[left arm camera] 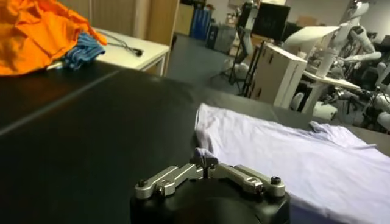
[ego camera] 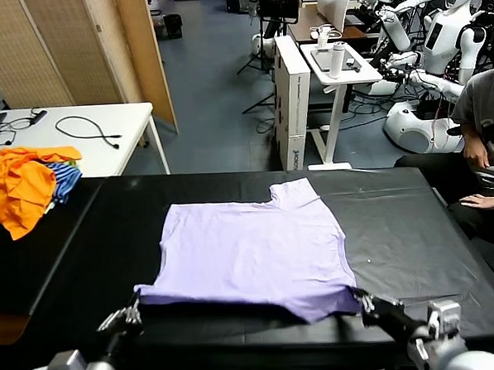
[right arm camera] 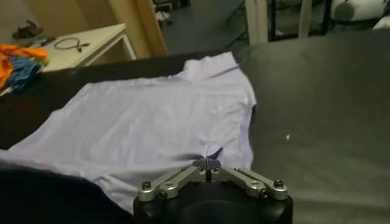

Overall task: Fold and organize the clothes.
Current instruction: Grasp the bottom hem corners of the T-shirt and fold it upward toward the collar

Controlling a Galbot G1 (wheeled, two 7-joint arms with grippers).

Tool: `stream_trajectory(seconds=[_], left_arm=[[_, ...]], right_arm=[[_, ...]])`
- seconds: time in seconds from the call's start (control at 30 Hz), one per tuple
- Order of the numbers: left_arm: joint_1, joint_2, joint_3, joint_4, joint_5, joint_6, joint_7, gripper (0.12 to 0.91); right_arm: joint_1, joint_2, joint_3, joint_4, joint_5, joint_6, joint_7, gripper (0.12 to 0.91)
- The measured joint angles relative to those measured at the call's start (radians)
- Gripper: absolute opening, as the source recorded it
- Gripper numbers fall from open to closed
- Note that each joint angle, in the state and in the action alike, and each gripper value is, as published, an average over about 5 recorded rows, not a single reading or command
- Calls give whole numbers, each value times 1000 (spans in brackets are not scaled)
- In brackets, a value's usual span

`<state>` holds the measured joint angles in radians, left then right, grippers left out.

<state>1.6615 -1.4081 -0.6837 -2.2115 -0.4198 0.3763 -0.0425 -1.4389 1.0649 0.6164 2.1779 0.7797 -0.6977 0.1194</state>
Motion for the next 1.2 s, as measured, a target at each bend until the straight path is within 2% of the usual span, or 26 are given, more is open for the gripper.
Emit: stream_trajectory(seconds=[0.37, 0.53, 0.63, 0.73, 0.83, 0.87, 1.0, 1.03, 1.1, 1.2], left_arm=[[-157, 54, 61, 119, 69, 7, 9, 147], [-191, 85, 79, 164, 72, 10, 9, 147], [-204, 100, 83, 180, 70, 13, 6, 159], [-206, 109, 82, 182, 69, 15, 3, 269], [-196, 115, 75, 174, 69, 17, 0, 457], [-190, 117, 72, 170, 69, 18, 0, 494], [-161, 121, 58, 156, 72, 24, -1, 749], [-151, 120, 55, 151, 72, 25, -2, 815], [-130, 115, 50, 137, 71, 28, -3, 879], [-97, 109, 46, 114, 70, 29, -3, 903]], right_arm=[[141, 7, -109, -126, -58, 3, -3, 139], [151, 7, -120, -133, -56, -2, -3, 139], [143, 3, -114, -125, -54, -11, -4, 176], [126, -6, -103, -107, -51, -28, -3, 317], [96, -22, -84, -76, -46, -37, -5, 505], [83, -28, -77, -64, -46, -38, -8, 581], [7, -51, -46, -2, -46, -37, -18, 809], [-17, -55, -38, 15, -47, -36, -19, 842], [-62, -60, -25, 42, -51, -32, -20, 892], [-118, -60, -14, 66, -64, -24, -20, 905]])
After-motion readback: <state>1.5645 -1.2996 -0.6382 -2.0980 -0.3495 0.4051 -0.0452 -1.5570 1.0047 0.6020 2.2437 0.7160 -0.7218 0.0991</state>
